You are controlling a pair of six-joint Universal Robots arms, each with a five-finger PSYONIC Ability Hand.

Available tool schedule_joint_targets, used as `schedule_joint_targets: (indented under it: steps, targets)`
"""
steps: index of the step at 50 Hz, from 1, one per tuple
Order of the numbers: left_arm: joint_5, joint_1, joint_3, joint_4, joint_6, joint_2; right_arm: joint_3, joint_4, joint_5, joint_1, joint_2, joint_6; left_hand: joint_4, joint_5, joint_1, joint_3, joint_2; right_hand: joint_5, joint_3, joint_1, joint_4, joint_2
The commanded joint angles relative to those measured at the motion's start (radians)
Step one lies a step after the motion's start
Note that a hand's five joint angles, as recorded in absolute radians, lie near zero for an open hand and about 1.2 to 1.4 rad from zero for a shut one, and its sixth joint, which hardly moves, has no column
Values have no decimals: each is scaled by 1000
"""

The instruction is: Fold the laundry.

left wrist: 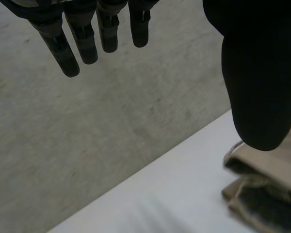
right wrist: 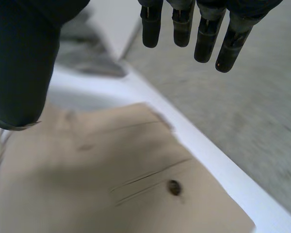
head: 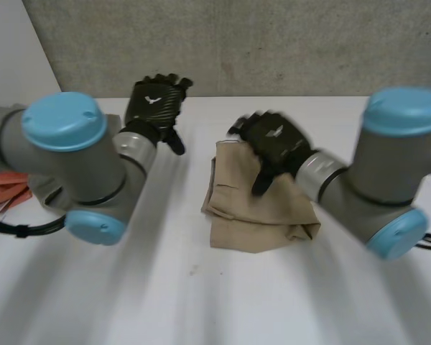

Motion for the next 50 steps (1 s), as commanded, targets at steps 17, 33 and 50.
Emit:
schedule_joint_targets:
  steps: [17, 33, 50]
  targets:
    - [44, -139, 550, -319, 8, -538, -206, 216, 98, -145, 248, 108, 82, 66, 96, 73, 82, -71, -44, -30, -63, -47]
    - [36, -122, 421, -379, 68, -305, -134, 175, 208, -145, 156, 22, -18, -34, -4, -27, -18, -71, -44, -30, -63, -47]
    - [413, -10, 55, -410, -21, 166, 292, 24, 284, -197, -78, 388, -9, -25, 5, -18, -9, -71, -44, -30, -63, -47]
